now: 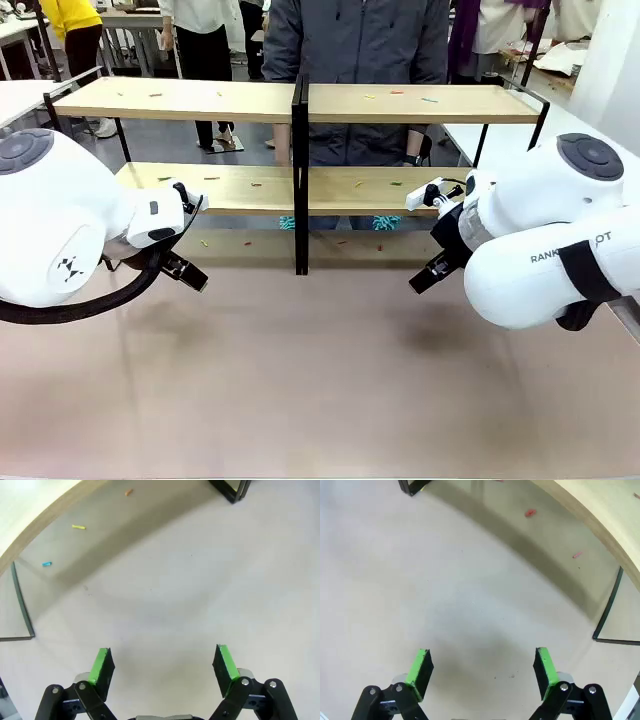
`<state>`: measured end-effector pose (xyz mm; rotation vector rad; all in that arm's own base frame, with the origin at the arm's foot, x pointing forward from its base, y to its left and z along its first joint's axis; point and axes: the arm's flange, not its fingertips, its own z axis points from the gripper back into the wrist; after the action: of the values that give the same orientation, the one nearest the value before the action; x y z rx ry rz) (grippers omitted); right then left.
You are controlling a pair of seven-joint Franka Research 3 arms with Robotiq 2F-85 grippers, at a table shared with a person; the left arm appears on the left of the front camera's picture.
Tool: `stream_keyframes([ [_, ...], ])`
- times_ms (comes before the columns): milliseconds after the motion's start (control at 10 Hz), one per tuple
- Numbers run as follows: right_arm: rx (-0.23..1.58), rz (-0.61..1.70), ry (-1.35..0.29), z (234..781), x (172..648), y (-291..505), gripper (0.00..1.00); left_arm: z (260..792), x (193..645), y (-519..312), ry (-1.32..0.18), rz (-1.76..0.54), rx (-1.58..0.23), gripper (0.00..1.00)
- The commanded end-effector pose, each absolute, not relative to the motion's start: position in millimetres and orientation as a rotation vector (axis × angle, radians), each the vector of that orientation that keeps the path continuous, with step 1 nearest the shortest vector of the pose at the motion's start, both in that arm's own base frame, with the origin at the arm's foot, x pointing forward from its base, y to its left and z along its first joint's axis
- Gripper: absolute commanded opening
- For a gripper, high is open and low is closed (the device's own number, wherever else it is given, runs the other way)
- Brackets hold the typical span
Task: Clean the shelves.
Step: Pick up the Duster when the human hands it over.
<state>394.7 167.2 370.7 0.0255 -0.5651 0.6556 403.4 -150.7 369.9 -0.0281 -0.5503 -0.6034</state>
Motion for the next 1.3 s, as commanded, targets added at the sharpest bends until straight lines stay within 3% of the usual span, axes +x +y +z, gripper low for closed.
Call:
stream_keyframes([
  [0,0.026,0.656,-0.565,370.8,394.7,167.2,1.00,370.1,403.4,-150.8,-0.551,-0.603,-0.028,1.00],
  [1200,0.026,0.656,-0.565,370.8,394.7,167.2,1.00,370.1,403.4,-150.8,-0.551,-0.603,-0.028,1.00],
])
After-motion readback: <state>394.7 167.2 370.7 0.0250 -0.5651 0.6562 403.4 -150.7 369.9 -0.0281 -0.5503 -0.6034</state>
